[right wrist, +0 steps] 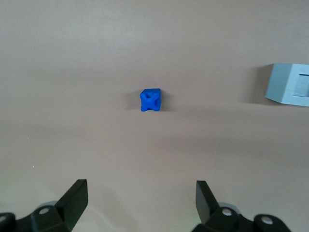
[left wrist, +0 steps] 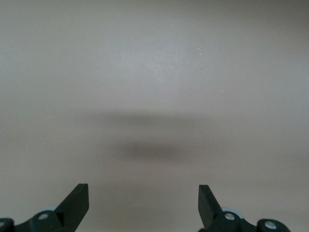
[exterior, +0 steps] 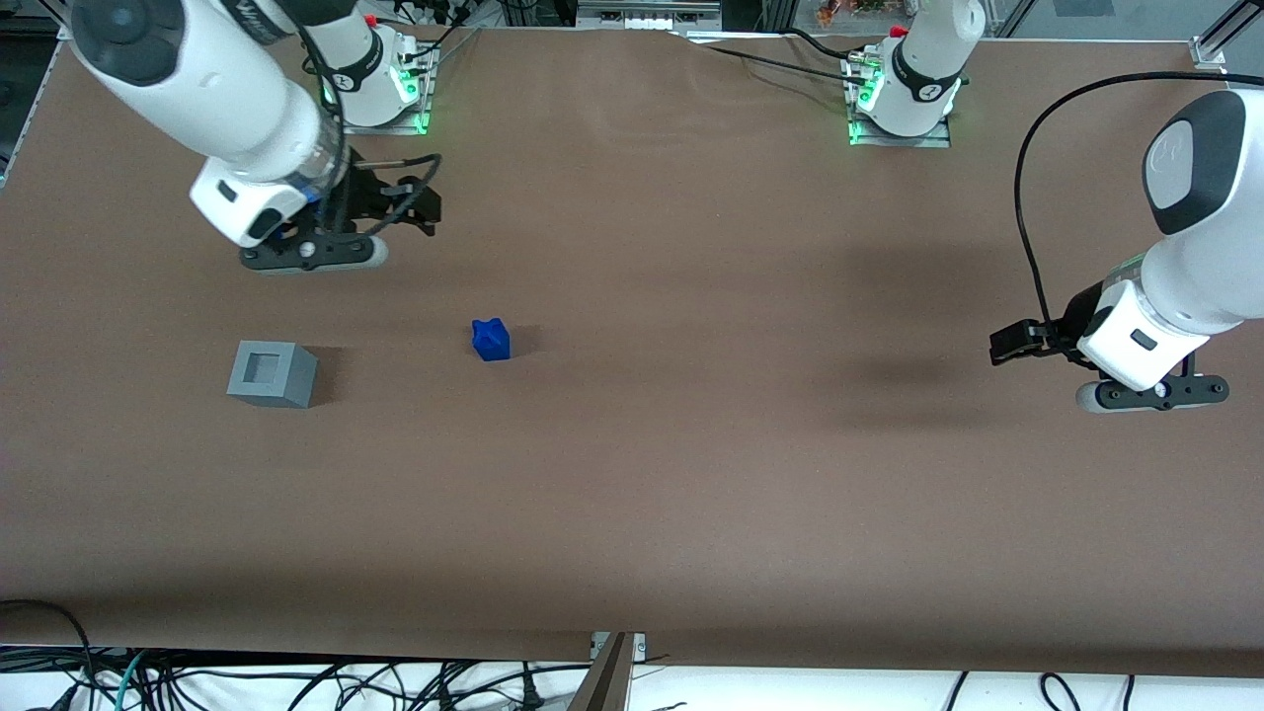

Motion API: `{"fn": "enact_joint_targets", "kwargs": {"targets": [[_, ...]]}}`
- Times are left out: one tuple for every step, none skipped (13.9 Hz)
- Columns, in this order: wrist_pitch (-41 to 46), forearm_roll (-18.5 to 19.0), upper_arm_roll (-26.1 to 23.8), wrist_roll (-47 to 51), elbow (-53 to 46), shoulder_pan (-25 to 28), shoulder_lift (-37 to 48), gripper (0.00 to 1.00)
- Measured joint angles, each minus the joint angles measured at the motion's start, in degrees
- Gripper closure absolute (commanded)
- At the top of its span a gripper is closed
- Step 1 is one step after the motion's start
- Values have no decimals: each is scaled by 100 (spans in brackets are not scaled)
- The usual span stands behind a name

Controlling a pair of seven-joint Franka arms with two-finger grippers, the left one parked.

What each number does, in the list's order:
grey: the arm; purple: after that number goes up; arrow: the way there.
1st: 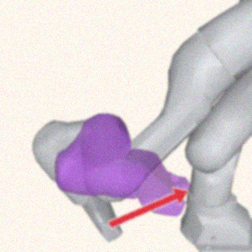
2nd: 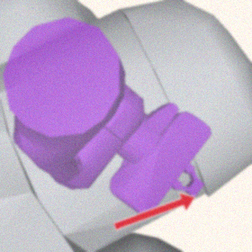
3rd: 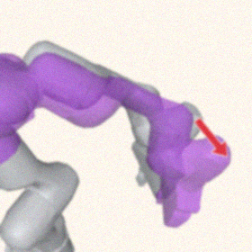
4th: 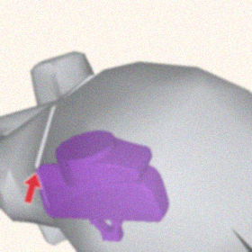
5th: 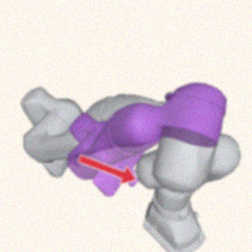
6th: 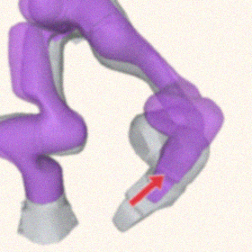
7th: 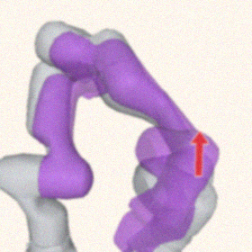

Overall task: Insert blue part into gray base with right arm
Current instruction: 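Move the open right gripper over the blue block and lower it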

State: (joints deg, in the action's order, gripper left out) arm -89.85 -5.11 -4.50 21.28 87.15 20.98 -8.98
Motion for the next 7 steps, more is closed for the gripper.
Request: {"fn": "enact_joint_targets", "kwargs": {"targets": [[-60, 57, -1, 152, 0, 133, -40, 1], [-135, 95, -3, 372, 0, 260, -74, 1], [-197, 123, -3, 552, 0, 380, -109, 1], [-231, 153, -4, 657, 1, 471, -149, 1], [-264, 171, -4, 722, 2, 515, -198, 1], [-316, 182, 2, 738, 6, 520, -260, 1], [-385, 193, 25, 739, 12, 516, -331, 1]]}}
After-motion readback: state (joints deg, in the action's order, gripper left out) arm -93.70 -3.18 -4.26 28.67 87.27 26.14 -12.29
